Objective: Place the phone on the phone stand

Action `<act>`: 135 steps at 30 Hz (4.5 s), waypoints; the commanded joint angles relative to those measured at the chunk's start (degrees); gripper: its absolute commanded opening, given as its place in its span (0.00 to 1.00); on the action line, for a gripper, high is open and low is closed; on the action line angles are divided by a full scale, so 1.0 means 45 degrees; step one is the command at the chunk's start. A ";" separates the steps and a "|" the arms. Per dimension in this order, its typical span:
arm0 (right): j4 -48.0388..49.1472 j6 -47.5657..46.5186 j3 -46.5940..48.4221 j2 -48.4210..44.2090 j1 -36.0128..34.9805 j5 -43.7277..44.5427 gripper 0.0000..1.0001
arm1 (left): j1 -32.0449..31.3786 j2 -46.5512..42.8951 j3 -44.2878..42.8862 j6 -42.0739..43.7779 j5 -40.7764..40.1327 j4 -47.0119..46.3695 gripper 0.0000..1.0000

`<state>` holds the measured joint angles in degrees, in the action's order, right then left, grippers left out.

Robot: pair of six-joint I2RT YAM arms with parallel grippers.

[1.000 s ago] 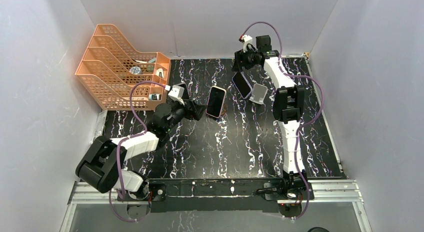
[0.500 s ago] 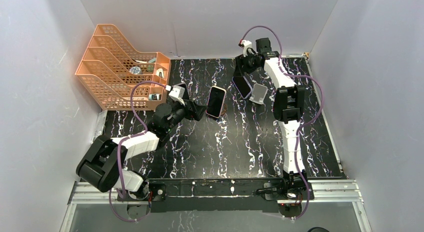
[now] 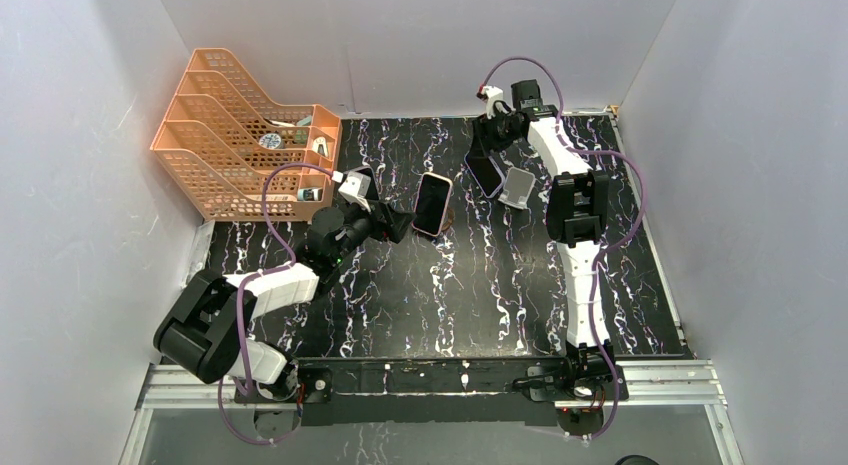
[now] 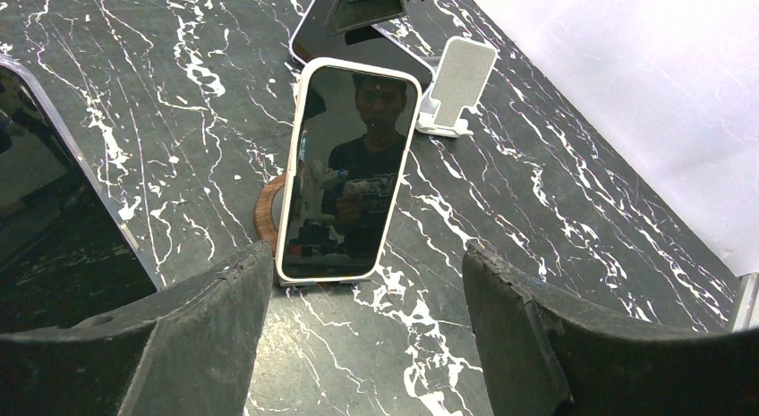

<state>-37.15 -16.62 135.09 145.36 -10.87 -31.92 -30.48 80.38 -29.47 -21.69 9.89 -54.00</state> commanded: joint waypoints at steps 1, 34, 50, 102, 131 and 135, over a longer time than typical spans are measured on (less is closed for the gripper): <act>0.0013 -0.0039 -0.0094 0.0443 0.0027 -0.0530 0.65 | 0.0074 0.0008 -0.0130 0.0087 0.0024 -0.0266 0.74; 0.9567 0.3846 -0.6903 -0.4503 -0.0136 -0.1117 0.01 | 0.0074 -0.0529 0.0251 0.0164 -0.0076 -0.0266 0.74; 1.9894 0.6387 -1.6936 -1.0961 0.0073 0.2124 0.01 | 0.0074 -0.1107 0.0626 -0.0161 0.0210 -0.0452 0.74; 3.1478 1.1256 -1.6839 -0.5403 0.3195 -0.2409 0.09 | 0.0064 0.0383 0.0527 -0.0473 0.1180 -0.1419 0.74; 3.1490 1.0963 -1.6706 -0.4984 0.3238 -0.2427 0.01 | 0.0074 0.0629 0.0555 -0.0433 0.1347 -0.1473 0.74; 3.1479 1.1226 -1.6848 -0.5190 0.3270 -0.1824 0.01 | 0.0074 0.0699 0.0556 -0.0436 0.1345 -0.1485 0.74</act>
<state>85.12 34.00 58.35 122.74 3.38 -42.98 -30.48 83.90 -26.09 -24.25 15.68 -59.59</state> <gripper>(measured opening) 0.222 0.740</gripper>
